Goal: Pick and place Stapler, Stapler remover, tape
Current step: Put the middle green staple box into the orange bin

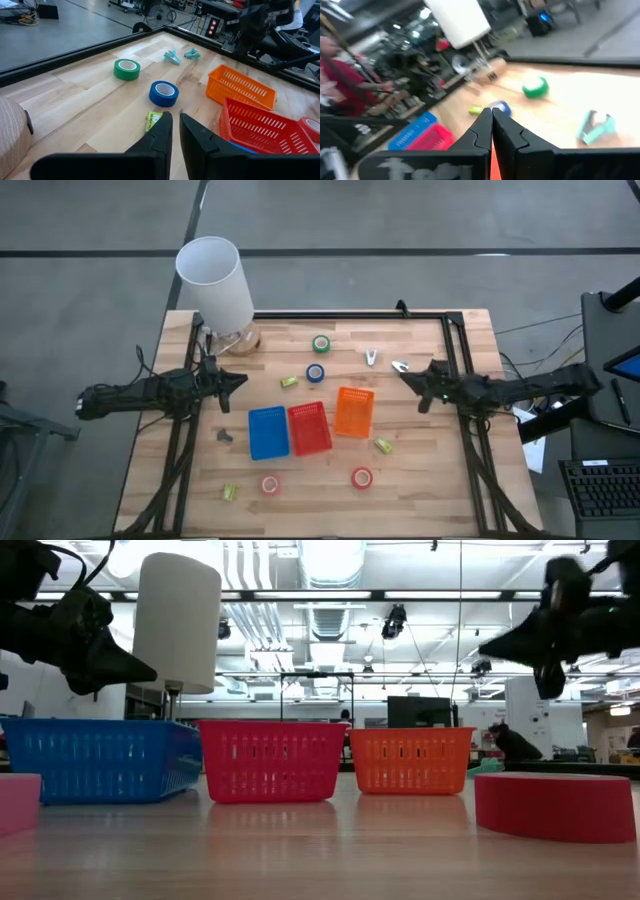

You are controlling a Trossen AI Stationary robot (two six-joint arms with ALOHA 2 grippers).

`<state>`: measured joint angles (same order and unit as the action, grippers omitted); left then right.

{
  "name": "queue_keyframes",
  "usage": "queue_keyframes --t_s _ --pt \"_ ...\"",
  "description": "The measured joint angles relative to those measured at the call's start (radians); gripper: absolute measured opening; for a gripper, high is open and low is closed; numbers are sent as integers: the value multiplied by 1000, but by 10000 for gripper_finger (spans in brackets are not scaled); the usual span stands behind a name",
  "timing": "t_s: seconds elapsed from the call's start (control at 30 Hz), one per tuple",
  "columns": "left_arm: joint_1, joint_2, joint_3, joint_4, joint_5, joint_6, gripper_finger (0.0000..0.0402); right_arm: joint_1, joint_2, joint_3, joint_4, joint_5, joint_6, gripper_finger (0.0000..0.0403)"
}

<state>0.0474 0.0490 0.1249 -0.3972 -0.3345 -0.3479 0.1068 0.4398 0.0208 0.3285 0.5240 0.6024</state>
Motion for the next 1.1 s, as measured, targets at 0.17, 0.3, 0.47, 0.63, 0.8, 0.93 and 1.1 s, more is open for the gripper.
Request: queue_keyframes --t_s 0.17,0.3,0.47,0.63,0.8,0.93,1.1 --pt "0 0 0 0 0 0 37 -16 167 1 13 -66 59 8" --pt "0 0 0 0 0 0 37 -15 261 26 26 -130 77 8" --pt "0 0 0 0 0 0 37 -13 347 81 20 -183 -37 8" --pt "0 0 0 0 0 0 37 -13 419 142 10 -386 -26 9" --pt "0 0 0 0 0 0 37 6 477 214 -110 -495 47 9" --pt "0 0 0 0 0 0 37 60 514 297 -267 -523 97 13" --pt "0 0 0 0 0 0 37 158 579 416 -457 -525 176 50"
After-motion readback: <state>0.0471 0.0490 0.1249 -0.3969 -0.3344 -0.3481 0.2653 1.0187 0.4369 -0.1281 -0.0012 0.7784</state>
